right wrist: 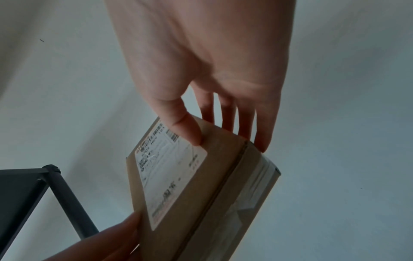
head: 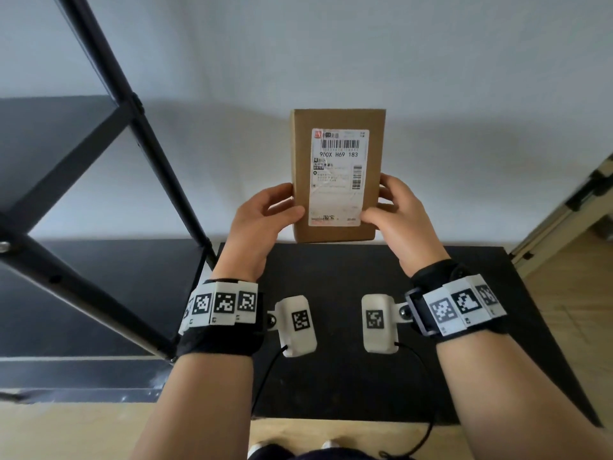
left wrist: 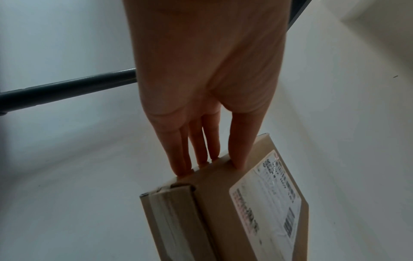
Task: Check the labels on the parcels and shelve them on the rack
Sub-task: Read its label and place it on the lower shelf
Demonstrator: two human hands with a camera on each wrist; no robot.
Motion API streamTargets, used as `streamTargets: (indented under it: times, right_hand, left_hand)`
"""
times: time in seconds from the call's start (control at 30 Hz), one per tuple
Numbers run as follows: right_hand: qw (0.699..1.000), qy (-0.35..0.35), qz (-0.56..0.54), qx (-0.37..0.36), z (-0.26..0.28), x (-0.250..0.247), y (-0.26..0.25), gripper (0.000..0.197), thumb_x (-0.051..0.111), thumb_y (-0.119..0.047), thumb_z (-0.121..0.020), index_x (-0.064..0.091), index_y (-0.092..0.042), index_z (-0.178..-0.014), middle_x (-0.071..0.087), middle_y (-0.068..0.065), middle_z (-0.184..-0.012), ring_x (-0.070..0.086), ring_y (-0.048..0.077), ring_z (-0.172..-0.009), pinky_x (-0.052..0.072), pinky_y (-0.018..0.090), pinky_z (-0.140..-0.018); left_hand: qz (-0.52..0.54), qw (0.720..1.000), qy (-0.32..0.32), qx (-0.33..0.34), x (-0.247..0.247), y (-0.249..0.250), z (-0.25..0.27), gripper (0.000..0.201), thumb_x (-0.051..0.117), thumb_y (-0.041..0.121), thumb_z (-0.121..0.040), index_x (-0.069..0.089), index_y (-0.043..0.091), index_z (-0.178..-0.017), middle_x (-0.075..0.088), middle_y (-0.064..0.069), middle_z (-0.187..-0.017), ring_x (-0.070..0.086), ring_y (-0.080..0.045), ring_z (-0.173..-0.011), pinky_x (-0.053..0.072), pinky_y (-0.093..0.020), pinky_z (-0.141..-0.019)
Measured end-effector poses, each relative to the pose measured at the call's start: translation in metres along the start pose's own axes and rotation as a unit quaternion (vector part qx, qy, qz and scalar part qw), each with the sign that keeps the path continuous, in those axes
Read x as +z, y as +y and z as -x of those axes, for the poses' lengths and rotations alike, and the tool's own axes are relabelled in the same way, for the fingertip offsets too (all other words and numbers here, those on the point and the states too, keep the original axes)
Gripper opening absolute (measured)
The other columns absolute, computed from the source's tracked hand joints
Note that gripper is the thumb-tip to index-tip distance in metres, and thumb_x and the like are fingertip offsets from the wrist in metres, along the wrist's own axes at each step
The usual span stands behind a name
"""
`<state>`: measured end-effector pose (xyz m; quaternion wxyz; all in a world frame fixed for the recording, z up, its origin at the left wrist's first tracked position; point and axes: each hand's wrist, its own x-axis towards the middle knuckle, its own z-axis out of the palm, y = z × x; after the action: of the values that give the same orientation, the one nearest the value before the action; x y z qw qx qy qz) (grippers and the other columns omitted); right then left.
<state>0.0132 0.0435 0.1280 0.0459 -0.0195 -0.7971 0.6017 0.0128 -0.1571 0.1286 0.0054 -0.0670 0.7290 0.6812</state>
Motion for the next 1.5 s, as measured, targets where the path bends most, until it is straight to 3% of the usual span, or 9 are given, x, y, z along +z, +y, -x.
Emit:
streamTargets:
  times: [0.2,0.43,0.57,0.7,0.83,1.0,1.17,1.37,1.5]
  right_hand:
    - [0.999,0.023,-0.025,-0.009,-0.001,-0.001,-0.001,0.049,0.066,-0.008,-0.088,0.047,-0.027,-0.13,0.06,-0.01,-0.125,0.058,0.007,-0.111,0.05,0.016,-0.068]
    - [0.999,0.029,-0.038,-0.011,-0.002,0.0,0.0,0.049,0.065,-0.002,-0.086,0.045,-0.027,-0.124,0.059,-0.008,-0.123,0.059,0.011,-0.113,0.054,0.021,-0.072]
    - [0.999,0.032,-0.04,-0.011,-0.001,0.0,-0.001,0.046,0.066,-0.007,-0.088,0.045,-0.025,-0.124,0.06,-0.007,-0.123,0.06,0.011,-0.11,0.053,0.023,-0.074]
    - [0.998,0.029,-0.051,0.0,-0.001,0.0,-0.003,0.04,0.065,-0.016,-0.09,0.044,-0.027,-0.122,0.06,-0.012,-0.119,0.059,0.001,-0.099,0.048,0.018,-0.071]
    - [0.998,0.023,-0.048,0.02,0.0,0.001,-0.002,0.035,0.059,-0.014,-0.092,0.044,-0.024,-0.122,0.061,-0.009,-0.12,0.059,0.003,-0.102,0.046,0.019,-0.068]
    - [0.998,0.009,-0.038,0.043,0.002,0.003,-0.003,0.032,0.054,-0.012,-0.091,0.043,-0.02,-0.12,0.061,-0.008,-0.115,0.058,0.006,-0.104,0.045,0.021,-0.074]
    - [0.998,-0.021,-0.034,0.055,0.009,0.015,-0.004,0.032,0.054,-0.011,-0.092,0.042,-0.02,-0.12,0.06,-0.014,-0.108,0.057,0.0,-0.094,0.044,0.018,-0.067]
    - [0.997,-0.067,-0.001,0.044,0.027,0.044,-0.013,0.047,0.055,-0.015,-0.094,0.039,-0.022,-0.138,0.055,-0.007,-0.122,0.056,0.0,-0.091,0.045,0.013,-0.058]
    - [0.995,-0.091,0.009,0.038,0.049,0.066,-0.02,0.038,0.055,-0.014,-0.094,0.045,-0.022,-0.13,0.057,-0.003,-0.127,0.056,-0.001,-0.089,0.048,0.008,-0.051]
  left_hand:
    - [-0.013,1.0,-0.005,0.013,0.001,0.004,0.0,0.045,0.07,0.007,-0.089,0.062,0.022,-0.131,0.069,0.011,-0.126,0.063,-0.008,-0.12,0.047,-0.043,-0.108]
    - [-0.022,0.999,-0.01,0.022,0.0,0.008,0.001,0.047,0.07,0.004,-0.089,0.061,0.02,-0.132,0.068,0.011,-0.127,0.062,-0.006,-0.119,0.045,-0.031,-0.101]
    - [-0.024,1.0,-0.009,0.017,0.0,0.007,0.002,0.046,0.071,0.004,-0.088,0.061,0.021,-0.131,0.069,0.01,-0.127,0.062,-0.006,-0.119,0.046,-0.036,-0.105]
    - [-0.018,1.0,-0.009,0.01,0.0,0.006,0.003,0.045,0.07,0.006,-0.089,0.062,0.021,-0.131,0.07,0.008,-0.126,0.063,-0.011,-0.121,0.047,-0.045,-0.109]
    - [-0.016,1.0,-0.009,0.002,0.0,0.003,0.002,0.043,0.069,0.012,-0.091,0.062,0.02,-0.132,0.071,0.006,-0.124,0.066,-0.014,-0.118,0.048,-0.044,-0.107]
    - [-0.015,1.0,0.002,-0.022,0.003,-0.002,0.003,0.034,0.067,0.02,-0.094,0.064,0.019,-0.127,0.073,0.005,-0.116,0.069,-0.014,-0.109,0.054,-0.04,-0.1]
    - [-0.016,0.998,0.034,-0.045,-0.004,-0.008,0.013,0.048,0.067,0.028,-0.093,0.055,0.019,-0.138,0.069,0.001,-0.122,0.066,-0.019,-0.114,0.055,-0.042,-0.099]
    - [-0.017,0.997,0.041,-0.068,-0.032,-0.02,0.036,0.048,0.063,0.035,-0.095,0.055,0.019,-0.139,0.071,0.0,-0.122,0.068,-0.02,-0.113,0.055,-0.044,-0.099]
    - [-0.001,0.997,0.04,-0.066,-0.059,-0.028,0.06,0.045,0.063,0.03,-0.096,0.056,0.016,-0.138,0.073,0.0,-0.118,0.07,-0.017,-0.109,0.057,-0.041,-0.096]
